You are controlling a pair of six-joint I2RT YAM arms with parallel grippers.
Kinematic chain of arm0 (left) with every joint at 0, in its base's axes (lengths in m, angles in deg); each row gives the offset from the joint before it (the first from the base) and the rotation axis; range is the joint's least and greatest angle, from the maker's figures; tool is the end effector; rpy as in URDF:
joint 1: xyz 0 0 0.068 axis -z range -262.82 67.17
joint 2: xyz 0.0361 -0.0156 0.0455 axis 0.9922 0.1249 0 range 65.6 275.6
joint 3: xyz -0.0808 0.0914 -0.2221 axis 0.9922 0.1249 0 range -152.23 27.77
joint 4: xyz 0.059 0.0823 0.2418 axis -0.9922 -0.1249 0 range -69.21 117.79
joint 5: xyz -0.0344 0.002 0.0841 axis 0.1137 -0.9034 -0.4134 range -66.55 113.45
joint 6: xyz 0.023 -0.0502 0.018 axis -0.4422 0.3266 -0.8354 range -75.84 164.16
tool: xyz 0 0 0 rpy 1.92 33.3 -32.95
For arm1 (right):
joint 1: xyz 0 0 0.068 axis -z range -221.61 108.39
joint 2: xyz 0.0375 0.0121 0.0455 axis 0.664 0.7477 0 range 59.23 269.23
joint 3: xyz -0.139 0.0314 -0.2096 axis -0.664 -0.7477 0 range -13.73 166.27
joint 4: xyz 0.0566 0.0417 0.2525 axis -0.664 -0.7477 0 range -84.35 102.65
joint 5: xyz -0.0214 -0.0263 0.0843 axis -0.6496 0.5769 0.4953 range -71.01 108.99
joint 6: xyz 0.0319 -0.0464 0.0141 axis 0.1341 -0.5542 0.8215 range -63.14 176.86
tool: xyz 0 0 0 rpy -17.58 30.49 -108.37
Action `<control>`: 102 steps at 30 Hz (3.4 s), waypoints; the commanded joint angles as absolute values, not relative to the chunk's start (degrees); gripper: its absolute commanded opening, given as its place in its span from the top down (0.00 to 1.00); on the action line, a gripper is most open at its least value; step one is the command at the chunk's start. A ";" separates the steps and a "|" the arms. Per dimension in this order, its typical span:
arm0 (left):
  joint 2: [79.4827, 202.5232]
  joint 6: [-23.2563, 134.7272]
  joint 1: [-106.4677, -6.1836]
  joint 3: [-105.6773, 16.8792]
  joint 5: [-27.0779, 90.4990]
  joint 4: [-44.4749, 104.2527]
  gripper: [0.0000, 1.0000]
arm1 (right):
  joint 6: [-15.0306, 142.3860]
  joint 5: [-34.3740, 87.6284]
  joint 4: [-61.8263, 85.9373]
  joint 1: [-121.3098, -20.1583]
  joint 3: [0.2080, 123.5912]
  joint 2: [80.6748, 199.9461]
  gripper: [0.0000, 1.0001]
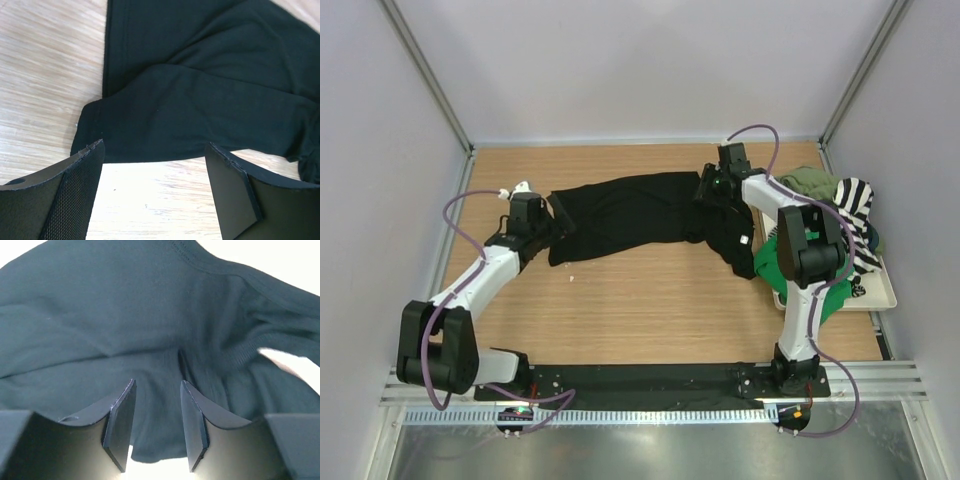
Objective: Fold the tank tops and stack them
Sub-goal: Flatten the tank top out
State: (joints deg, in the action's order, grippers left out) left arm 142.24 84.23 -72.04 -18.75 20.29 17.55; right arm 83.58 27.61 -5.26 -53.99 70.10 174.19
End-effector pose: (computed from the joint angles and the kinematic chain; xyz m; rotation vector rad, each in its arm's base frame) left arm 0.2895 -0.0528 0.2045 -0.6115 2.2239 -0.4006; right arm 0.4281 0.1004 0.1721 0.2394 2.4625 0.4850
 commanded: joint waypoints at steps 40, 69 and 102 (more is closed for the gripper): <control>147.60 82.56 -69.12 -22.06 17.83 21.11 0.24 | 90.08 21.28 -2.12 -61.38 16.95 117.70 0.99; 152.12 81.07 -62.70 -22.25 10.71 9.59 1.00 | 88.94 20.31 0.35 -61.38 13.78 116.45 0.99; 157.43 76.76 -61.73 -30.67 7.54 6.87 0.42 | 91.58 16.53 0.78 -61.38 10.79 113.37 0.99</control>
State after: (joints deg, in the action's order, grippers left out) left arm 154.35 78.81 -61.94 -28.63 7.22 8.37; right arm 91.56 17.25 -1.17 -61.11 10.67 113.99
